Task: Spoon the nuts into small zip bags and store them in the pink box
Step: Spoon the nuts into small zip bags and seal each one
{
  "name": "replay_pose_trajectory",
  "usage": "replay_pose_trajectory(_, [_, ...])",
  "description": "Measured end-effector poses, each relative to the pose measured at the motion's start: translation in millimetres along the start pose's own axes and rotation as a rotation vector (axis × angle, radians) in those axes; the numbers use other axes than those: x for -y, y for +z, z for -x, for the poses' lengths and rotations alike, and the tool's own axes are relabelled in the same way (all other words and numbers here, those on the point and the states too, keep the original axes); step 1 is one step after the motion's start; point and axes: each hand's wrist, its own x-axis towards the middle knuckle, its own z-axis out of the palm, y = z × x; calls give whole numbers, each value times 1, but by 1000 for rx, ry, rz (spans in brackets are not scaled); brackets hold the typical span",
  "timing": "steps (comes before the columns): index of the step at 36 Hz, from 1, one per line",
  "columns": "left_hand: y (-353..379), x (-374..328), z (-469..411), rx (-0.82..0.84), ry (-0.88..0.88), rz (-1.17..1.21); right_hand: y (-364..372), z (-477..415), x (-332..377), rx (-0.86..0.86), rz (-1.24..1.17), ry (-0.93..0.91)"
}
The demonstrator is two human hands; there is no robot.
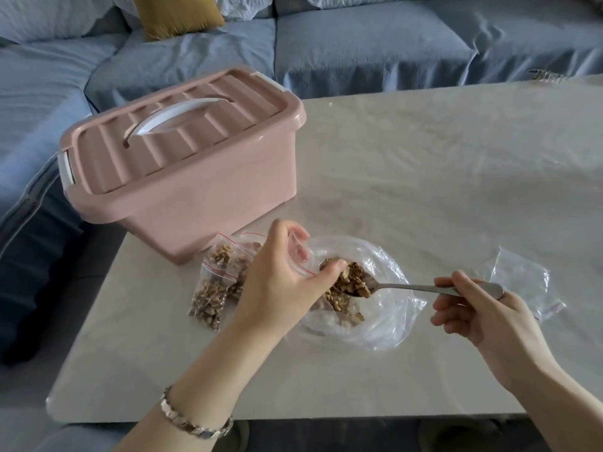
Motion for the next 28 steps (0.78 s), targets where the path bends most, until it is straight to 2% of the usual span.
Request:
replay_pose_trajectory(4, [17, 0, -8, 233, -157, 58, -1, -2, 20, -1, 17, -92])
replay_pose_trajectory(6, [24, 2, -8, 297, -219, 56, -3, -3, 31, -8, 38, -133])
replay_pose_trajectory(8, [30, 4, -7, 288, -244, 81, -4, -5, 42, -20, 75, -173])
replay_pose_trajectory(13, [36, 12, -5, 266, -160, 76, -3, -10, 62, -38, 123, -205])
replay_pose_trajectory(18, [36, 17, -6, 259, -96, 67, 4, -13, 69, 6, 160, -172])
replay_pose_trajectory(28, [37, 26, -4, 223, -13, 24, 35, -13, 79, 113, 407, -220])
